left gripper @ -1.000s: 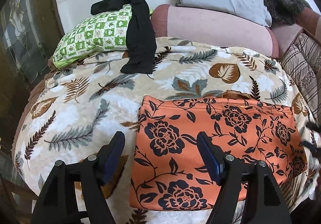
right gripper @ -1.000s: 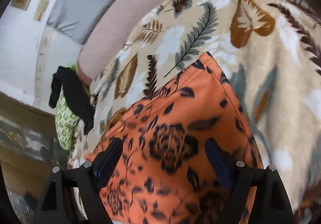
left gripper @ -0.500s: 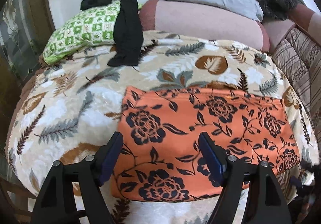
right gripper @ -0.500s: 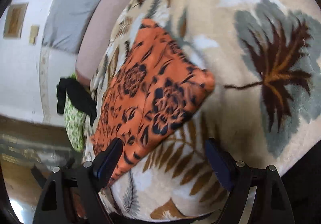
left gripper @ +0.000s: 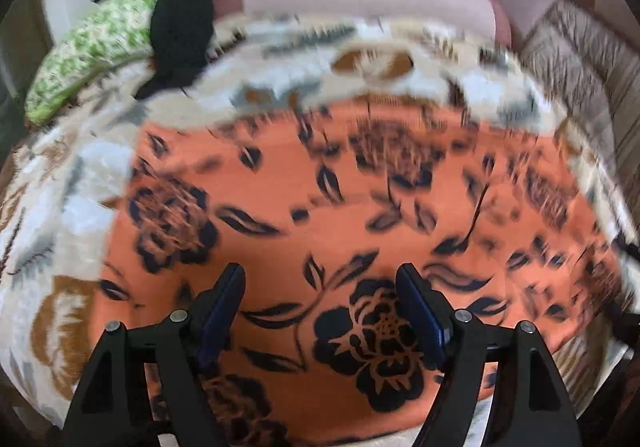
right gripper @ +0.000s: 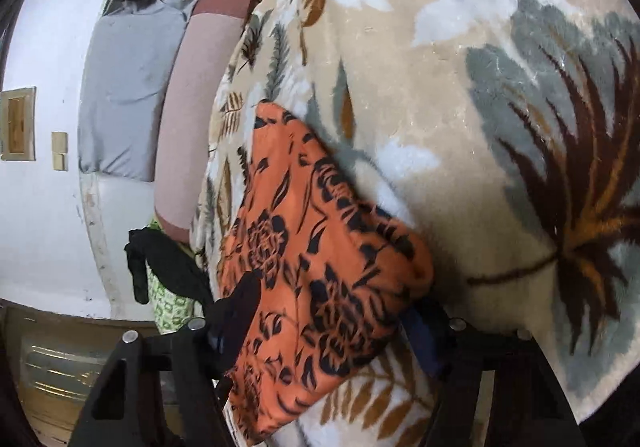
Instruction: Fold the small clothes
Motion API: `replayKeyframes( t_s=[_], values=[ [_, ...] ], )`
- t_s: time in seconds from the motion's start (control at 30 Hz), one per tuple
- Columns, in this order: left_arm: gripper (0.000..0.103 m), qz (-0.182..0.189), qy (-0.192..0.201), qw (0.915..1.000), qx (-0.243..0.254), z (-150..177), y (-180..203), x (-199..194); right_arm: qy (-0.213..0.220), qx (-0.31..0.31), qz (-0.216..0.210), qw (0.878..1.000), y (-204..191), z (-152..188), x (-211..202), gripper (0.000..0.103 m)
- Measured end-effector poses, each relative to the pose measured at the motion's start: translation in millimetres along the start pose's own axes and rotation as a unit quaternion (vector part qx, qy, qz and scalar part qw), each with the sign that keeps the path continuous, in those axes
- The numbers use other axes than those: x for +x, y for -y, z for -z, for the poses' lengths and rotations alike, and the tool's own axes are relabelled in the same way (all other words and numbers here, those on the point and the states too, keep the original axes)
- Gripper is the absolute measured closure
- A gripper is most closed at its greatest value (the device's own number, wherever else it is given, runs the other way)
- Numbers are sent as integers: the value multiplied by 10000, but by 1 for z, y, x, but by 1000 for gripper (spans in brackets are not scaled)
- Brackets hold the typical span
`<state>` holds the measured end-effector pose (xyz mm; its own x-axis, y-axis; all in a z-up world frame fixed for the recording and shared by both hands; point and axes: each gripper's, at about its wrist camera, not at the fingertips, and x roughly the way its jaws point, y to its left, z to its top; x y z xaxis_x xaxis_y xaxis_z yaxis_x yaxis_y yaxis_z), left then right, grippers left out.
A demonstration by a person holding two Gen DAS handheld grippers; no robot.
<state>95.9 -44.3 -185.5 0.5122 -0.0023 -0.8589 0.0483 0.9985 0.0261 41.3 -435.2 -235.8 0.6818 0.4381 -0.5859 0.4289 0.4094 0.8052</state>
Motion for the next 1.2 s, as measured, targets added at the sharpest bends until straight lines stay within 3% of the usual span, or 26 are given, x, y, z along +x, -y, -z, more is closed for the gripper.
replayKeyframes(
  t_s=[0.03,0.17,0.23,0.3,0.33,0.47,0.53,0.63,0.77,0.87,0.93,0.97,1.03,1.1,1.13,1.17,1.2],
  values=[
    [25,-54,-49,9999,86,0,2,4,9,-28,42,10000,-3,0,1,31],
    [25,59,547,9985,79,-3,4,-24,186,-623,282,9975,-23,3,1,30],
    [25,-15,582,9982,145,-3,6,-20,138,-809,507,9953,-26,1,9,32],
    [23,-209,-46,9989,418,2,11,16,-11,-966,829,9919,-29,-1,23,67],
    [20,-212,185,9987,430,4,10,17,-38,-1008,942,9904,-31,-2,26,76],
    [22,250,119,9996,-68,-6,-10,6,205,-2012,1212,9718,-89,14,17,83],
    [22,438,467,9960,-629,-4,-40,-19,370,-2653,1120,9569,-137,32,12,83],
    [22,434,1040,9844,-1353,13,-94,-59,478,-3624,812,9272,-212,80,14,83],
    [22,80,1416,9615,-2356,54,-186,-99,191,-4785,133,8778,-293,189,33,85],
    [22,-117,1345,9547,-2652,86,-227,-103,-318,-5158,-82,8561,-303,256,68,85],
    [22,-46,1207,9526,-2793,99,-243,-97,-689,-5150,-114,8543,-289,281,102,84],
    [22,64,1175,9511,-2857,105,-248,-96,-876,-5181,127,8508,-269,290,113,83],
    [22,107,1226,9529,-2773,111,-242,-99,-1020,-5034,563,8562,-242,286,121,83],
    [22,229,1295,9574,-2570,106,-229,-101,-922,-4481,553,8875,-205,256,97,78],
    [22,310,1310,9596,-2471,102,-221,-101,-826,-4205,605,9015,-189,238,84,55],
    [22,429,1287,9633,-2314,95,-209,-100,-642,-3763,674,9218,-170,212,66,20],
    [22,509,1279,9654,-2214,90,-201,-97,-370,-3276,676,9417,-151,187,46,13]
  ],
)
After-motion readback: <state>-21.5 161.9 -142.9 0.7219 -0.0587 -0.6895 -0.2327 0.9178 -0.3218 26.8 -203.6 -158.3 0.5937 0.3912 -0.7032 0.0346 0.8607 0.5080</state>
